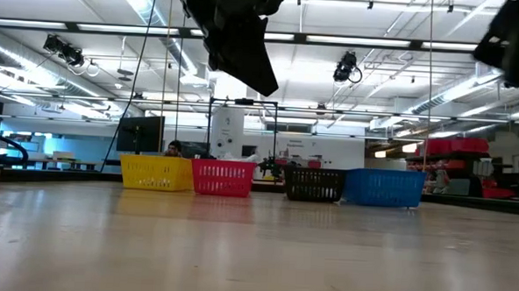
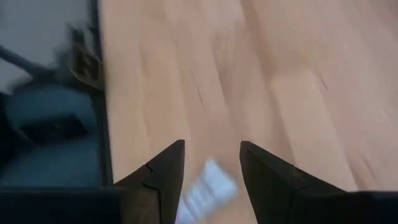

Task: Pick & Place Travel size toiletries
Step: Put the white toothpaste into the black bin

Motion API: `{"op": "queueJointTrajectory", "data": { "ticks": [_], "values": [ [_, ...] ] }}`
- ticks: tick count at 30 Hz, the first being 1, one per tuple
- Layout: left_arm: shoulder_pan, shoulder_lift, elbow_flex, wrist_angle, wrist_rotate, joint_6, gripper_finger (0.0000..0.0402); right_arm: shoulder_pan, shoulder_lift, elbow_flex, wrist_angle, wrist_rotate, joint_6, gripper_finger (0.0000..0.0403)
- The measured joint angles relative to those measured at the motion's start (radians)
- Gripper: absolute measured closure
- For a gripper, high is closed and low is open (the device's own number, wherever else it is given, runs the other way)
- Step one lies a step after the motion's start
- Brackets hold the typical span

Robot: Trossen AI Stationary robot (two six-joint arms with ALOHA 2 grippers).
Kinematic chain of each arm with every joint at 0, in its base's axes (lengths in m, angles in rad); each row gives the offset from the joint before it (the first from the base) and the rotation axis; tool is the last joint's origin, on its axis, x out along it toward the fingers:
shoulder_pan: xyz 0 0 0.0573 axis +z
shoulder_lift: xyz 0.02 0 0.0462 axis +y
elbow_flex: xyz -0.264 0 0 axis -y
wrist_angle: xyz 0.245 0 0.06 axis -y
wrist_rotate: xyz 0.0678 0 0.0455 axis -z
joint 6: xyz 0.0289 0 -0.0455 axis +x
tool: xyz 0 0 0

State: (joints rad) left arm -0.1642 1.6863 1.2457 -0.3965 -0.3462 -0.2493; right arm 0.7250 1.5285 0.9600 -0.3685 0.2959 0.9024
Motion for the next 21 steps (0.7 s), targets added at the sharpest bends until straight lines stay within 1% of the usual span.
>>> {"op": "queueJointTrajectory", "data": {
  "ticks": [2, 4, 7, 10, 11, 13, 16, 21],
  "values": [
    [0.0, 0.0, 0.0, 0.002, 0.0, 0.0, 0.027, 0.013, 0.029, 0.085, -0.167, -0.034, 0.062, 0.0238],
    [0.0, 0.0, 0.0, 0.002, 0.0, 0.0, 0.027, 0.015, 0.074, 0.138, -0.254, -0.113, 0.109, 0.0238],
    [0.0, 0.0, 0.0, 0.002, 0.0, 0.0, 0.027, 0.007, 0.177, 0.148, -0.284, -0.307, 0.204, 0.0238],
    [0.0, 0.0, 0.0, 0.003, 0.0, 0.004, 0.027, 0.006, 0.263, 0.148, -0.281, -0.442, 0.288, 0.0238],
    [0.0, 0.0, 0.0, 0.003, 0.0, 0.008, 0.027, 0.005, 0.285, 0.148, -0.281, -0.468, 0.294, 0.0238],
    [0.0, 0.0, 0.0, 0.005, 0.0, 0.023, 0.027, 0.004, 0.311, 0.147, -0.272, -0.479, 0.296, 0.0238],
    [0.0, 0.0, 0.0, 0.005, 0.0, 0.05, 0.027, -0.002, 0.305, 0.148, -0.223, -0.481, 0.322, 0.0238],
    [0.0, 0.0, 0.0, 0.006, 0.0, 0.079, 0.027, -0.005, 0.267, 0.177, -0.265, -0.463, 0.357, 0.0238]
  ]
}}
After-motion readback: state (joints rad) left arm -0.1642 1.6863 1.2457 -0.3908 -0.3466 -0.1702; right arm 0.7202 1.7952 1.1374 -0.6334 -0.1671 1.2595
